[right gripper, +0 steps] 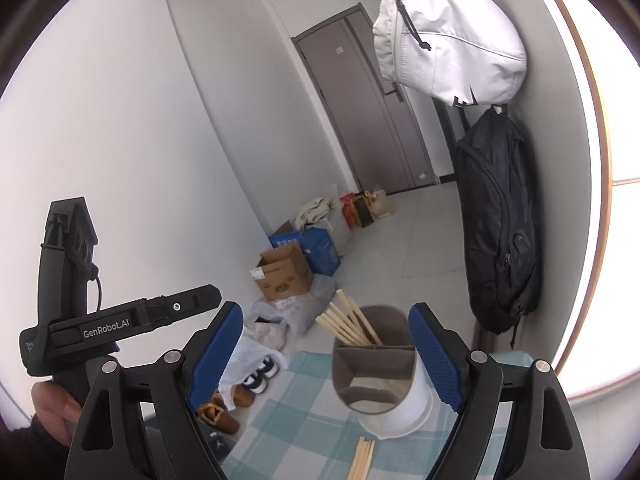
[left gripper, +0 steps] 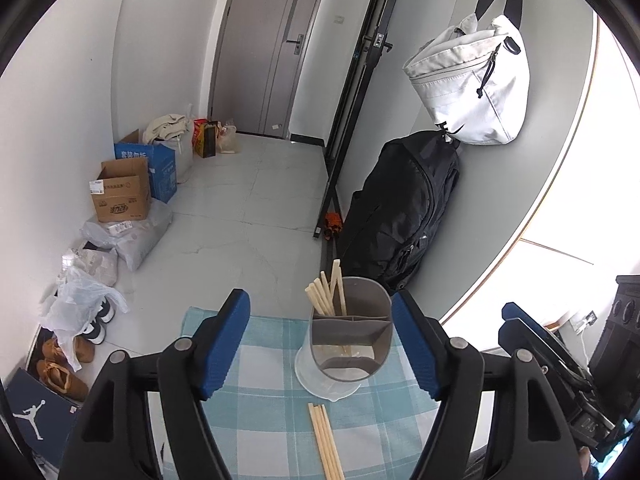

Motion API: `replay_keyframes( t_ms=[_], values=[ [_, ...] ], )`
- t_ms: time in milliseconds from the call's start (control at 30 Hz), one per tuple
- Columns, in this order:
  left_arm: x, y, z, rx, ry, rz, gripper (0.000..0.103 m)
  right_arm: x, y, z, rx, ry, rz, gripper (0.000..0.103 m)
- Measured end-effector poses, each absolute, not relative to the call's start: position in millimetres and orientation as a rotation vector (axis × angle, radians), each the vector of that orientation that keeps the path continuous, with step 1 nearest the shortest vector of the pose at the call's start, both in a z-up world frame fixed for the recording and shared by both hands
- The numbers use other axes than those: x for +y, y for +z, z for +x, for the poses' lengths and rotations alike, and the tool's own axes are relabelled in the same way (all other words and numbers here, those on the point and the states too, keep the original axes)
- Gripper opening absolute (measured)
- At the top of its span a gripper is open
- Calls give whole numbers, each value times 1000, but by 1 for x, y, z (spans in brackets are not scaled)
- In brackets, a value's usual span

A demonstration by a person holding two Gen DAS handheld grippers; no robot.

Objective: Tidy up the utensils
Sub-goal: 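Move both open grippers back down toward the remaining chopsticks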

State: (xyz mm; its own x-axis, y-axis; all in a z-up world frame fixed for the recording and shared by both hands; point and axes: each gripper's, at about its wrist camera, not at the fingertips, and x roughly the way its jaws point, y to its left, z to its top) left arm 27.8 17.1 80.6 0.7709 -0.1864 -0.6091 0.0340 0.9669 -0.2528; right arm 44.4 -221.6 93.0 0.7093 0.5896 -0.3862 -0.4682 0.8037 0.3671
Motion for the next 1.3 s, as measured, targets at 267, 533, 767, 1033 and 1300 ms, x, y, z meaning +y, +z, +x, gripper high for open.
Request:
replay_keyframes(
  t_ms=[267, 533, 767, 1033, 1300],
  values=[
    [16, 71, 8, 661, -112, -200, 79, -218, 80, 23, 519, 593, 232, 94],
    [15, 42, -6, 668, -92, -179, 79, -216, 52, 9, 548, 576, 214, 98],
    [13, 9, -10, 707, -84, -189, 79, -217, 22, 4, 605, 544, 191, 99],
    [15, -31, -6, 753, -48, -181, 79, -215, -18, 15, 736, 485, 157, 99],
    [30, -64, 3, 859, -31, -210, 79, -200, -59, 29, 924, 495, 97, 73]
  ],
)
